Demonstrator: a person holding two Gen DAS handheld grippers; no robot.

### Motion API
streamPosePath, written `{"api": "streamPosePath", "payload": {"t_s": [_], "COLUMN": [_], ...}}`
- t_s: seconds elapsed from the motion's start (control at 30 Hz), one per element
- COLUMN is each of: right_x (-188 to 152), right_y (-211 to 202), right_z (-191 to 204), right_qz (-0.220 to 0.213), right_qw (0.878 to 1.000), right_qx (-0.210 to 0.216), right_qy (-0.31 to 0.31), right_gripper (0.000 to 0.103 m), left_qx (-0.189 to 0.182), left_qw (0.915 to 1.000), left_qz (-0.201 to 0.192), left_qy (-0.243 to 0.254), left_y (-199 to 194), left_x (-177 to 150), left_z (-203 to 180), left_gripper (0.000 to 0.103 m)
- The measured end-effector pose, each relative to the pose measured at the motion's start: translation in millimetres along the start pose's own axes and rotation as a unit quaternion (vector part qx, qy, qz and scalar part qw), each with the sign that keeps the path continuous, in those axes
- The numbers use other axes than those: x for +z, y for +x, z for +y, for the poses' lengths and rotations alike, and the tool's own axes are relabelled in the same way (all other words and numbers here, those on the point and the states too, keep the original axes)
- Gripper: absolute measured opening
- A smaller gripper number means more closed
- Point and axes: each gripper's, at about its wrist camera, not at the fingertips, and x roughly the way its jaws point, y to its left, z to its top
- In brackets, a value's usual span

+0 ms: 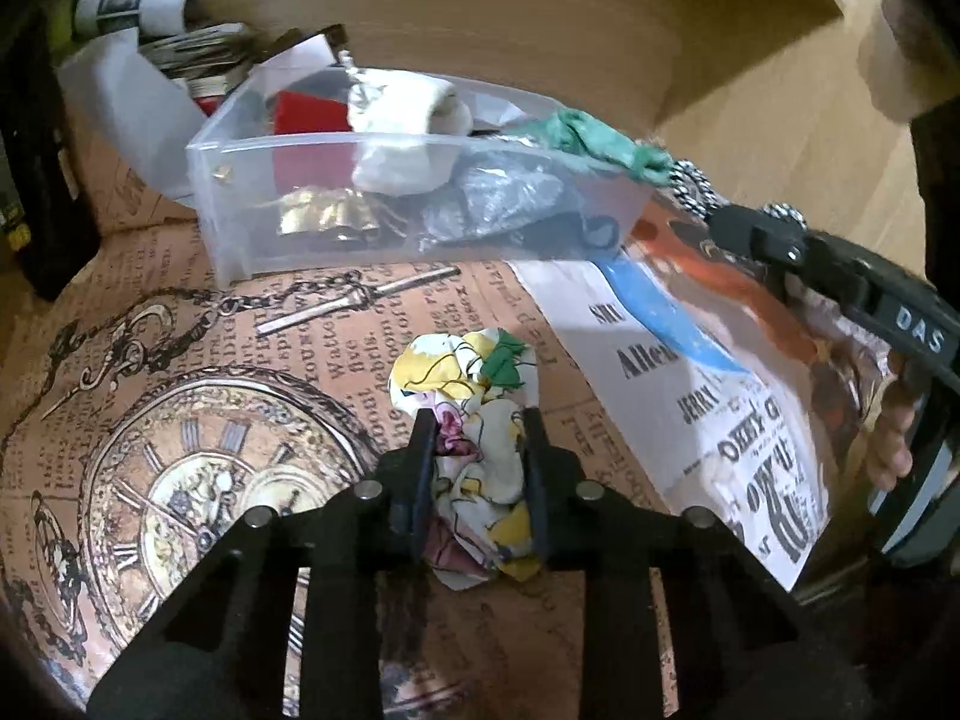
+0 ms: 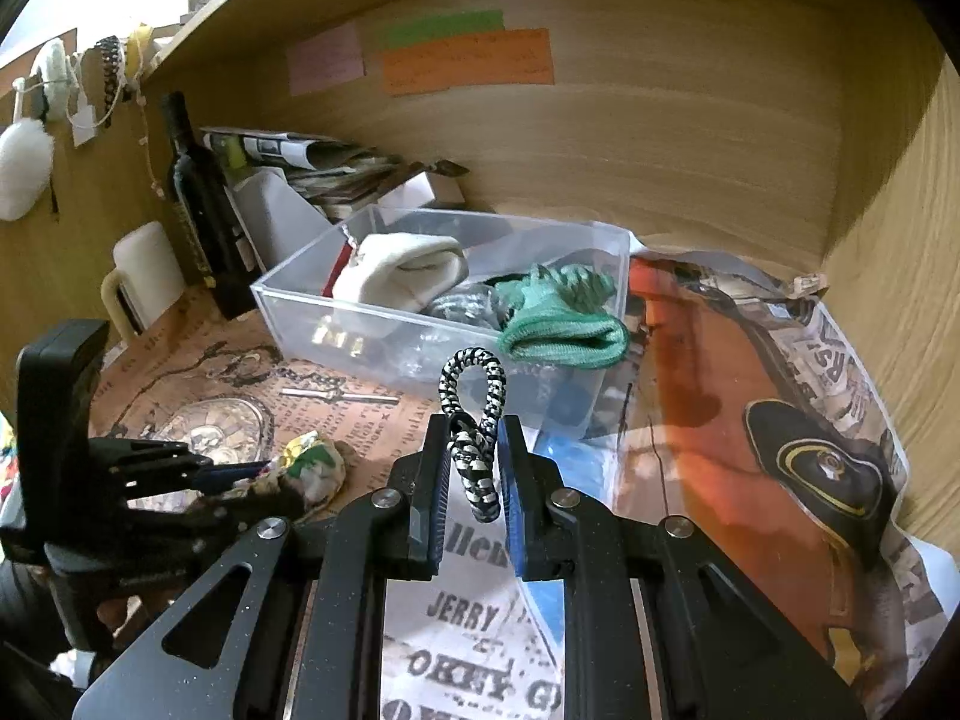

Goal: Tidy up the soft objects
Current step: 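Carry the scrunchie and hair tie into the bin and open both tools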

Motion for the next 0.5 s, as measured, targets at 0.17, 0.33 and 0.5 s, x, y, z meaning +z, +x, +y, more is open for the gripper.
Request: {"api": "streamPosePath", "payload": {"t_s": [0.17,0.33,0.5], "right_x": [8,20,38], "right_y": [-6,-12,-10], "right_z": [8,13,17], "right_qz": [-0.017,-0.044,-0.068], "right_qw": [1.0,0.999,0.997], "right_qx": [0.003,0.004,0.006], "right_qy": [-0.007,-0.014,-0.019], "right_gripper": [0.015,0.015,0.015], "left_qx": [0.005,0.02,0.043], "left_qw": [0.9996,0.9968,0.9897], "left_qz": [-0.026,-0.077,-0.137], "left_qy": [-0.009,-0.005,0.002], "left_y": [-15,-47,-69], "left_x": [8,30,65], "left_z": [5,7,7], "left_gripper": [0.025,0.025,0.025]}}
